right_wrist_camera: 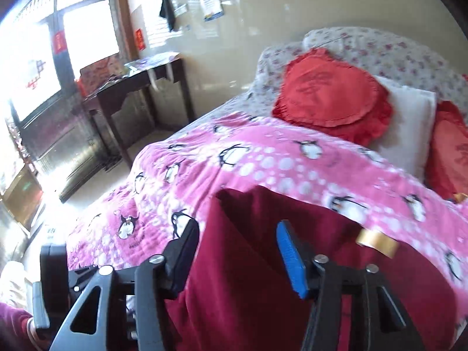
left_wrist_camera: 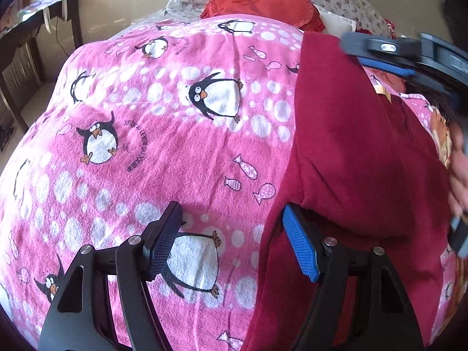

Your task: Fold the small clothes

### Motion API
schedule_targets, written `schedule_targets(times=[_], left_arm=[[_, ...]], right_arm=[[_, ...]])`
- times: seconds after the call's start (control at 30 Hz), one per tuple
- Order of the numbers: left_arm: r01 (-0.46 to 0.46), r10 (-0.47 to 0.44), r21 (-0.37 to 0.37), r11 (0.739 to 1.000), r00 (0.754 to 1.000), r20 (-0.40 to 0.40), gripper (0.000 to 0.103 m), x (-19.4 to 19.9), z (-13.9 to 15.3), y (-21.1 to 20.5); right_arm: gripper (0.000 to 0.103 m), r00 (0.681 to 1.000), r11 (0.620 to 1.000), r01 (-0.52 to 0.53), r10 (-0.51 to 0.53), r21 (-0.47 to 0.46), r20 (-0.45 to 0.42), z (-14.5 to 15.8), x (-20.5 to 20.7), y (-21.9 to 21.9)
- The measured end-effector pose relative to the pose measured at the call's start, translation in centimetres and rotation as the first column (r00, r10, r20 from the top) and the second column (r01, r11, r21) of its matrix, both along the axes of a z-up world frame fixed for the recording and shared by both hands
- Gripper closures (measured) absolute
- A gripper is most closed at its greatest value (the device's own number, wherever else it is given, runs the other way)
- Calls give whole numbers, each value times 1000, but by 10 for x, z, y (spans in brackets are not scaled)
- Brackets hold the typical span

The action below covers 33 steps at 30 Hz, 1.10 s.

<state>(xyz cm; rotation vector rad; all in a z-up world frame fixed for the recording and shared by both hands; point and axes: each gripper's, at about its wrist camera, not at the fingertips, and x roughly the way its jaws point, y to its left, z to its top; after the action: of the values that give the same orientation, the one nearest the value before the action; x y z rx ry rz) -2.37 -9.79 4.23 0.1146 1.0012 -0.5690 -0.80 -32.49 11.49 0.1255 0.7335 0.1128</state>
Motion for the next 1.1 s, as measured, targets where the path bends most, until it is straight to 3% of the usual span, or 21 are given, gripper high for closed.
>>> schedule_targets(times=[0.07, 0.13, 0.3, 0.5, 0.57, 0.6, 0.63, 0.7, 0.8, 0.87, 0.93, 0.97, 1.1], left_arm=[[3, -3, -25, 1000, 1000, -6, 31, 0, -2, 5], [-9, 7, -83, 996, 1000, -16, 31, 2, 0, 15], [-83, 80, -136, 987, 996, -24, 31, 9, 4, 42], [-97, 104, -152, 984, 994, 37, 31, 2, 27, 56], [-74, 86, -154, 985, 994, 70, 31, -2, 36, 52], [-55, 68, -151, 987, 994, 82, 31, -3, 39, 49], [-36, 50, -151, 988, 995, 91, 31, -4, 42, 43], [-3, 19, -146, 989, 994, 105, 31, -6, 45, 30], [26, -15, -102, 994, 994, 110, 31, -6, 39, 5], [40, -35, -56, 998, 994, 100, 31, -4, 29, -11], [40, -41, 20, 999, 997, 72, 31, 1, 14, -28], [43, -46, 61, 997, 998, 50, 31, 5, 6, -34], [45, -48, 75, 996, 998, 37, 31, 8, 5, -36]], right_arm=[[95, 996, 998, -58, 59, 13, -63, -12, 22, 6], [96, 991, 996, -89, 88, 2, -102, -24, 34, 14], [97, 986, 976, -159, 164, 148, -25, -14, 53, 28], [96, 987, 992, -115, 121, 60, -108, -45, 84, 48], [81, 990, 992, -81, 91, 98, -108, -38, 68, 33], [58, 995, 990, -49, 60, 129, -85, -31, 51, 23], [51, 998, 991, -21, 30, 132, -62, -20, 31, 11], [51, 998, 993, 58, -57, 101, -12, -8, -16, -8], [52, 993, 992, 109, -107, 67, -43, -14, -61, -28], [61, 981, 985, 159, -165, -61, -106, -32, -81, -32], [62, 960, 954, 231, -256, -190, -117, -51, -90, -40], [71, 945, 934, 279, -308, -222, -109, -59, -92, -50], [71, 940, 936, 320, -333, -150, -73, -55, -101, -69]])
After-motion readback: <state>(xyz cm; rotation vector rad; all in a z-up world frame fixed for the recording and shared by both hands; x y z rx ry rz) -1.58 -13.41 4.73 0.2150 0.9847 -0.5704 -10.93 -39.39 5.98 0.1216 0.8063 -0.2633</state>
